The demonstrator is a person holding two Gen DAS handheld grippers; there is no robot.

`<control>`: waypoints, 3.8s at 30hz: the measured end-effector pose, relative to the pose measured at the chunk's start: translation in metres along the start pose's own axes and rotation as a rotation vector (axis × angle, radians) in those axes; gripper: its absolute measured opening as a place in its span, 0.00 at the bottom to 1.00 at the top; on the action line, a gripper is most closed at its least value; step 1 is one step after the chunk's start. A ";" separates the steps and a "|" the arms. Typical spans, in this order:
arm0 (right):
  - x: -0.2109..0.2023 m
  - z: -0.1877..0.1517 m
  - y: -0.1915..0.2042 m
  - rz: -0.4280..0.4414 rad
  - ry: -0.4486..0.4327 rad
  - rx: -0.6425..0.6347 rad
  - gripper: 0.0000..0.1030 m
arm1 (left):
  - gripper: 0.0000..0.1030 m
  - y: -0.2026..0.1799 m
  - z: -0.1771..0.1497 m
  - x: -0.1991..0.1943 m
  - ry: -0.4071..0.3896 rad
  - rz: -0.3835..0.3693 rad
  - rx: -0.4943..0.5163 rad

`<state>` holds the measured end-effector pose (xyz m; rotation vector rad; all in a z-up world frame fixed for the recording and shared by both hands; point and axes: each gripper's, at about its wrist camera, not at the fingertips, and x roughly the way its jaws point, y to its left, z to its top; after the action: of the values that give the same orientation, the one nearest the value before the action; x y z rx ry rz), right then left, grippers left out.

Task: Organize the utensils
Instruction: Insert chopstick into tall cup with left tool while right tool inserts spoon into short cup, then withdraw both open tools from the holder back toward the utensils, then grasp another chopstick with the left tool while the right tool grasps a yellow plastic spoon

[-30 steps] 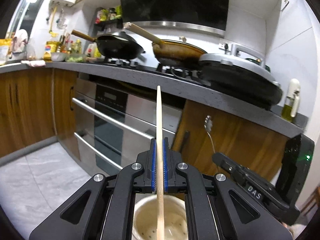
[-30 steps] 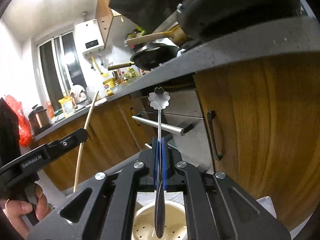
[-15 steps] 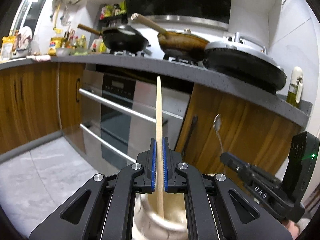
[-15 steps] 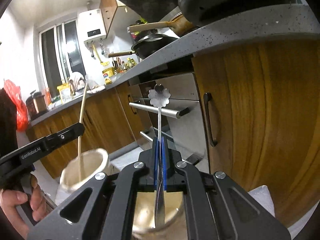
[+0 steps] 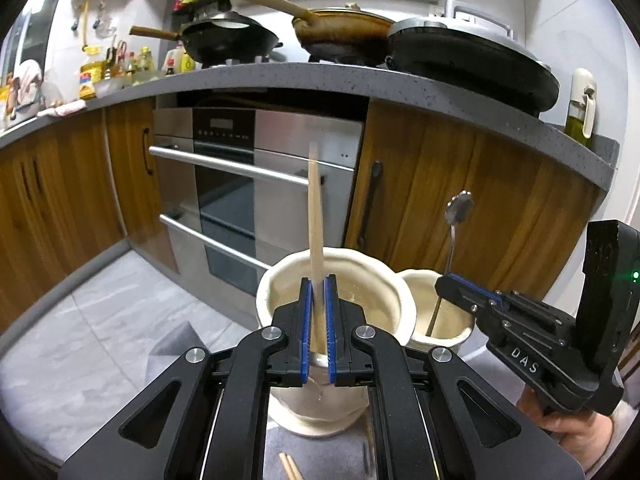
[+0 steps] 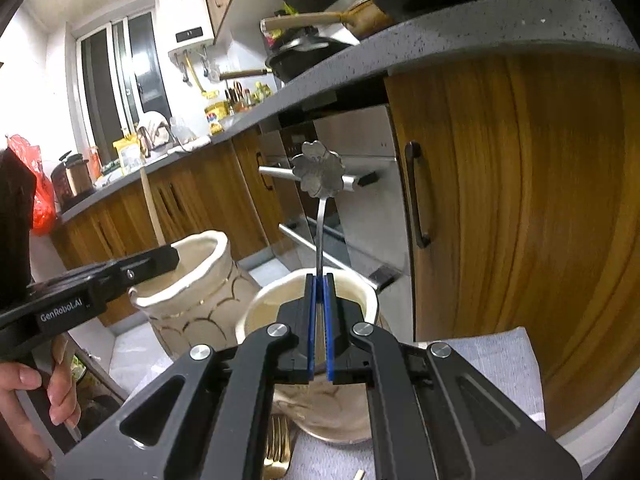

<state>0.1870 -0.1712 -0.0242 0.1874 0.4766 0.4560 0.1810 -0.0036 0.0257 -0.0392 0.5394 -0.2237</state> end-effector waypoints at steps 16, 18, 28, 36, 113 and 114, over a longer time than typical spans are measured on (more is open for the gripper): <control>0.012 0.005 0.008 -0.039 0.069 -0.031 0.03 | 0.18 0.000 0.005 -0.014 -0.031 -0.005 -0.007; 0.011 0.005 0.008 -0.037 0.067 -0.029 0.03 | 0.19 -0.002 0.006 -0.016 -0.029 -0.006 0.000; -0.034 0.002 0.009 -0.070 0.013 -0.050 0.42 | 0.61 -0.009 0.000 -0.050 -0.090 0.053 0.053; -0.086 -0.012 0.007 -0.122 -0.059 -0.080 0.95 | 0.95 -0.004 -0.014 -0.090 -0.198 0.125 0.008; -0.110 -0.113 -0.004 -0.197 0.262 -0.156 0.95 | 0.29 -0.010 -0.153 -0.037 0.492 0.170 0.047; -0.109 -0.113 -0.004 -0.195 0.263 -0.156 0.95 | 0.29 -0.010 -0.153 -0.036 0.501 0.165 0.048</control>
<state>0.0476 -0.2173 -0.0802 -0.0707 0.7065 0.3256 0.0705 -0.0025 -0.0862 0.1113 1.0309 -0.0829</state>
